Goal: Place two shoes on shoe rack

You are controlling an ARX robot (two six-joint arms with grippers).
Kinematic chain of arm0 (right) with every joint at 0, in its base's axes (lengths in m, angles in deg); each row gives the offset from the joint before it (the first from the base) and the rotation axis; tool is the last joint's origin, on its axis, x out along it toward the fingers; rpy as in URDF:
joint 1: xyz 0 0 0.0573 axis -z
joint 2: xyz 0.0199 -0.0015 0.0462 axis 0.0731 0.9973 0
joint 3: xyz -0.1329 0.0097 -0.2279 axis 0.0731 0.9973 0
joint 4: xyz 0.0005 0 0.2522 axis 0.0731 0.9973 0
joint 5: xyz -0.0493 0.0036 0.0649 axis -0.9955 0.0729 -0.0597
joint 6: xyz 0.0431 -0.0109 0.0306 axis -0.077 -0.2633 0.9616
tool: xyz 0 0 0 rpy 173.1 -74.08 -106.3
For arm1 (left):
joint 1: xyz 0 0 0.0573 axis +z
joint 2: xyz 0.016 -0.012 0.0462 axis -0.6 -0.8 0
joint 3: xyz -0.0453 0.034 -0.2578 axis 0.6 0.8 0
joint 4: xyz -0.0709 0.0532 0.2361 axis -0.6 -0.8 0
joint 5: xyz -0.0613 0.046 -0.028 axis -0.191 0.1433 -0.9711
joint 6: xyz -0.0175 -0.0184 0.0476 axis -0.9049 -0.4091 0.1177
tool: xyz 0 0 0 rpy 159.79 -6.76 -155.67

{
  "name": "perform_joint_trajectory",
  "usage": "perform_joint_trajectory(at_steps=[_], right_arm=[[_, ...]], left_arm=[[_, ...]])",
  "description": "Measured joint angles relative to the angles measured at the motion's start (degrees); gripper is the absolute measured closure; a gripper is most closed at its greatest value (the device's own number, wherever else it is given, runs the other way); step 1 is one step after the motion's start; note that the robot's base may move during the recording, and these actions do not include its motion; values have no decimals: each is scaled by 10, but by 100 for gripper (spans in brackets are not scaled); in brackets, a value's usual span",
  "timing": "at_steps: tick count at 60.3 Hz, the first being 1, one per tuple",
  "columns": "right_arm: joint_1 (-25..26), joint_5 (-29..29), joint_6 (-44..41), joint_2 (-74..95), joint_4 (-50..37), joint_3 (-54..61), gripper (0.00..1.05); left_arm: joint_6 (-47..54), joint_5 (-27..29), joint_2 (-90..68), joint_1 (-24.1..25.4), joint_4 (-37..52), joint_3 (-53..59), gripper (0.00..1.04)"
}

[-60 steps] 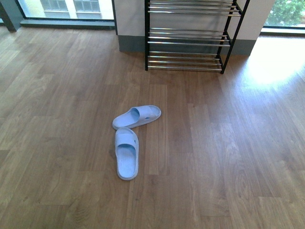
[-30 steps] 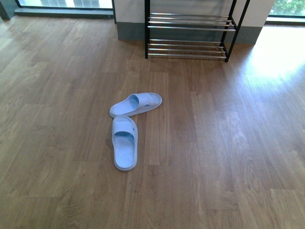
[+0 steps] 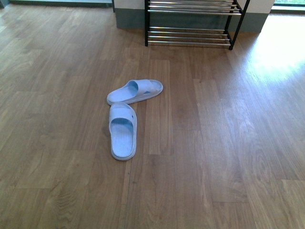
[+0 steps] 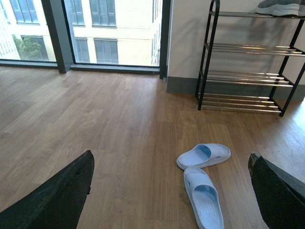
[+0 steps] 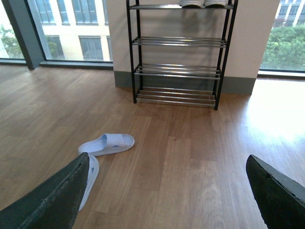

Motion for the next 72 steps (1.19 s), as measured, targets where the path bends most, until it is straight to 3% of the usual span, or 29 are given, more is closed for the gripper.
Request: perform_joint_trajectory(at_steps=[72], right_arm=[[0, 1, 0, 0, 0, 0, 9]], left_arm=[[0, 1, 0, 0, 0, 0, 9]])
